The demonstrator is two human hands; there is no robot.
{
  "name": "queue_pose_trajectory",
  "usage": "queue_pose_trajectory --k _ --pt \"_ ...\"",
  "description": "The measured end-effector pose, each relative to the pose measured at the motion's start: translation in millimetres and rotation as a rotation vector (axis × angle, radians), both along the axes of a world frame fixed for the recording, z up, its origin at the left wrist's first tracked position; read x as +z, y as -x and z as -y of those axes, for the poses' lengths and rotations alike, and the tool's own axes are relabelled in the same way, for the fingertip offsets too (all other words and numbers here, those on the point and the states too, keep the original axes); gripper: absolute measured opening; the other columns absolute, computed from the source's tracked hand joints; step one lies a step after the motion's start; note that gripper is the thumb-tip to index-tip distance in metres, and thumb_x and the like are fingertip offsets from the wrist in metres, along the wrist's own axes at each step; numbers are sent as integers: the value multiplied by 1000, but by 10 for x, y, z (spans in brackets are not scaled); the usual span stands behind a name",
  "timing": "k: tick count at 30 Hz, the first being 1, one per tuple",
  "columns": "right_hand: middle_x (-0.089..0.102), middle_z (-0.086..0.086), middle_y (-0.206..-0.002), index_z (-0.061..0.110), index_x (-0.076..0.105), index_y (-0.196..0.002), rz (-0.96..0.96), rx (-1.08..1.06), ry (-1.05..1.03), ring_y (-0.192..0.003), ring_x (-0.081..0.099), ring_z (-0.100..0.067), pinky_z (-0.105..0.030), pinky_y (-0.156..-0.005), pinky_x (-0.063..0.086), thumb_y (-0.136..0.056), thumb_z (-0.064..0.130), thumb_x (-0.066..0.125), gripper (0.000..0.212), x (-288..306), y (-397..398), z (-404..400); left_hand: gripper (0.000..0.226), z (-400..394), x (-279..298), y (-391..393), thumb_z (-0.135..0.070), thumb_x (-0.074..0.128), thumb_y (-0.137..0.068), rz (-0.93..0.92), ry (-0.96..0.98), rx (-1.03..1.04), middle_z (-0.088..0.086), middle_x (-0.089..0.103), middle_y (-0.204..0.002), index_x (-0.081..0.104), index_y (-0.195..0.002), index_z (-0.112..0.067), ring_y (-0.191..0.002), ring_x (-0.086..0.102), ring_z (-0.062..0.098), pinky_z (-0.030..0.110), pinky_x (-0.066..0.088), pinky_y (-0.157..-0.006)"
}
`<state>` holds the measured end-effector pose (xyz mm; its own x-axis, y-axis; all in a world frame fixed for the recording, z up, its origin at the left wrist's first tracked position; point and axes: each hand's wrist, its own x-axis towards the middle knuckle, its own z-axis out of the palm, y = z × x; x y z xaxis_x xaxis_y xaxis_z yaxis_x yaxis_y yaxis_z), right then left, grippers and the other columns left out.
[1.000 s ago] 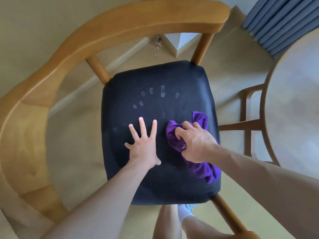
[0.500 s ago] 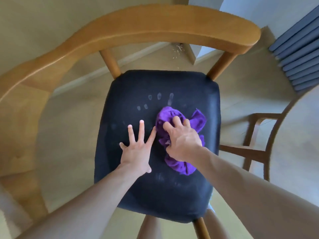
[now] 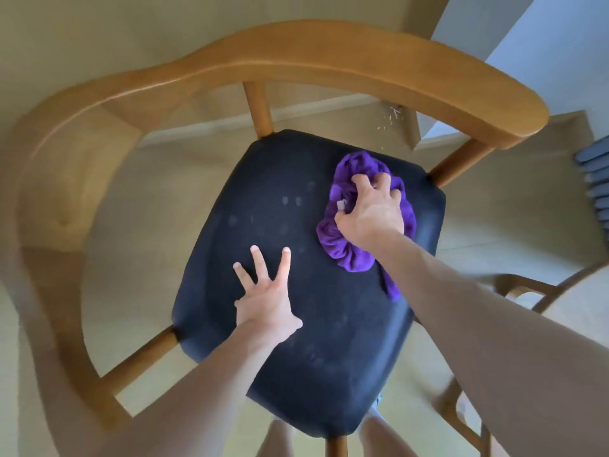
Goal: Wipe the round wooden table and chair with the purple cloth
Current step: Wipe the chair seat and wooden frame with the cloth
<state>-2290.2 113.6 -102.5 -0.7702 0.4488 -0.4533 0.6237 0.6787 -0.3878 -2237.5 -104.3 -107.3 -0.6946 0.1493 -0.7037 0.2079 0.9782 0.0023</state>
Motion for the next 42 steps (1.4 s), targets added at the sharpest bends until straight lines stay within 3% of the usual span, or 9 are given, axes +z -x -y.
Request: queue_pose_trajectory --k 5,9,13,17,23,30,33,37,42 --pt "37 1 -133 28 45 -131 82 318 -30 -110 43 -34 -39 -68 39 -89 38 62 46 -26 -204 260 145 43 -47 8 -47 90 -69 -23 11 -37 4 -40 -160 -33 -146 -52 -153 -13 52 35 54 -71" --pt "42 7 -125 31 50 -124 201 671 -5 -118 45 -29 -37 -74 41 -89 35 61 37 98 -413 302 146 -12 -25 9 -42 91 -71 -1 0 6 4 -48 -155 -35 -145 -51 -151 -19 51 52 59 -89" --pt "42 7 -109 29 50 -107 20 455 14 -110 47 -27 -36 -74 39 -83 34 60 27 187 -137 111 146 -40 -29 -3 -40 90 -73 13 10 21 4 -51 -152 -37 -144 -49 -150 -22 52 57 56 -93" --pt "33 -5 -130 23 40 -127 -48 237 11 -119 38 -35 -43 -74 40 -79 30 63 54 121 317 71 145 -33 -45 -17 -41 90 -73 8 15 7 7 -51 -151 -36 -146 -46 -150 -21 54 58 56 -93" --pt "31 1 -141 26 47 -130 101 480 -43 -125 33 -35 -45 -83 49 -78 31 72 58 -11 287 612 143 -6 -53 -13 -46 89 -72 8 18 -27 11 -47 -155 -30 -152 -43 -149 -21 55 58 55 -94" --pt "52 12 -95 28 51 -74 115 587 181 -100 54 -20 -31 -67 41 -74 18 58 12 153 123 334 136 -12 5 -20 -44 88 -75 10 4 -28 11 -45 -157 -21 -157 -41 -150 -21 54 55 56 -93" --pt "47 9 -105 27 55 -91 -132 352 151 -108 44 -21 -34 -73 42 -75 16 60 20 158 339 201 141 -16 12 -24 -43 88 -76 -1 3 -21 11 -44 -158 -30 -153 -43 -150 -20 53 56 55 -94" --pt "34 -3 -143 25 48 -135 -30 393 88 -132 29 -35 -50 -96 48 -89 28 59 47 59 628 454 142 -3 -5 -37 -43 89 -74 -13 -2 -7 10 -45 -157 -30 -152 -44 -151 -20 52 56 55 -94" --pt "30 -3 -147 25 47 -138 -27 503 3 -130 31 -36 -44 -84 50 -91 31 65 50 -84 376 718 141 53 -41 -41 -50 90 -68 -37 -13 -14 5 -40 -160 -23 -153 -47 -153 -15 49 42 58 -79"
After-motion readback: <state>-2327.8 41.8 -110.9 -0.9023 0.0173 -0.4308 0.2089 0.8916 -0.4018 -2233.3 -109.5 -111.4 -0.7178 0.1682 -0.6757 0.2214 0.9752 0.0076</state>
